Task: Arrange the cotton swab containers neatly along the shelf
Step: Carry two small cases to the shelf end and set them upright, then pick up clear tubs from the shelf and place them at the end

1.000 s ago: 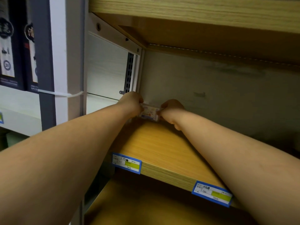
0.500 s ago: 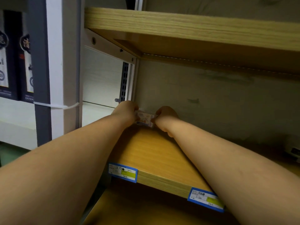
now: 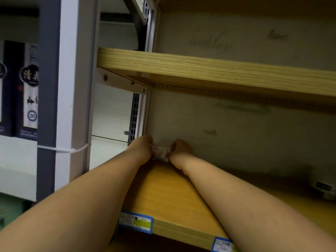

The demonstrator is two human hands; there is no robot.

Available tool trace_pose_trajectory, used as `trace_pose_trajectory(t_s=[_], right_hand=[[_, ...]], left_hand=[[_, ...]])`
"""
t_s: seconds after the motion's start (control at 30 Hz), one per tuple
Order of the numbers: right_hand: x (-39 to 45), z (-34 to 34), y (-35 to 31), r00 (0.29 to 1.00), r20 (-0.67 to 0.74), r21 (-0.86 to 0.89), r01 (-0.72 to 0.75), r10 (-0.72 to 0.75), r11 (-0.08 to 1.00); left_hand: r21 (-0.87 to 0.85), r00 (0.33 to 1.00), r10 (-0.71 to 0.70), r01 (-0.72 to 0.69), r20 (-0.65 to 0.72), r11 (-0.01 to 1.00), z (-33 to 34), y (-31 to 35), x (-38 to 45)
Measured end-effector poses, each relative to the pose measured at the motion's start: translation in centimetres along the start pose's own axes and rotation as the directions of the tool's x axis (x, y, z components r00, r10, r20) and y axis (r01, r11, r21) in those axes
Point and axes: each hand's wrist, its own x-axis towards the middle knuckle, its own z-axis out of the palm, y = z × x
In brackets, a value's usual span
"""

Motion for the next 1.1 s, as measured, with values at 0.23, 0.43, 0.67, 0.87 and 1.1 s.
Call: trace_pose_trajectory(t_s=[0.23, 0.43, 0.67, 0.87, 1.1], right_hand=[[0.7, 0.4, 0.7, 1.000, -0.025, 0.006, -0.006, 0.006, 1.000], [-0.5, -1.3, 0.3, 0.993, 0.114, -0.020, -0.001, 0.003, 1.000], [-5.3, -9.5, 3.2, 0.997, 0.073, -0.208, 0.046, -0.031, 0.977], [-11.6, -18.1, 10.4, 0.996, -0.090, -0.344, -0.017, -0.016, 0.939], [-17.6, -30.8, 20.0, 0.969, -0.242, -0.504, -0.167, 0.047, 0.847]], left_hand=[[-0.005, 1.000, 0.009, -0.009, 0.017, 1.000, 0.2, -0.4, 0.3], [0.020, 0.995, -0.001, -0.001, 0.098, 1.000, -0.3, 1.2, -0.4], [0.111, 0.985, 0.169, -0.171, 0.025, 0.979, 1.0, 10.7, -2.9], [-0.068, 0.854, 0.475, -0.472, 0.212, 0.879, 4.6, 22.7, -8.2], [-0.162, 0.755, 0.574, -0.554, 0.317, 0.817, 9.9, 33.8, -13.6]])
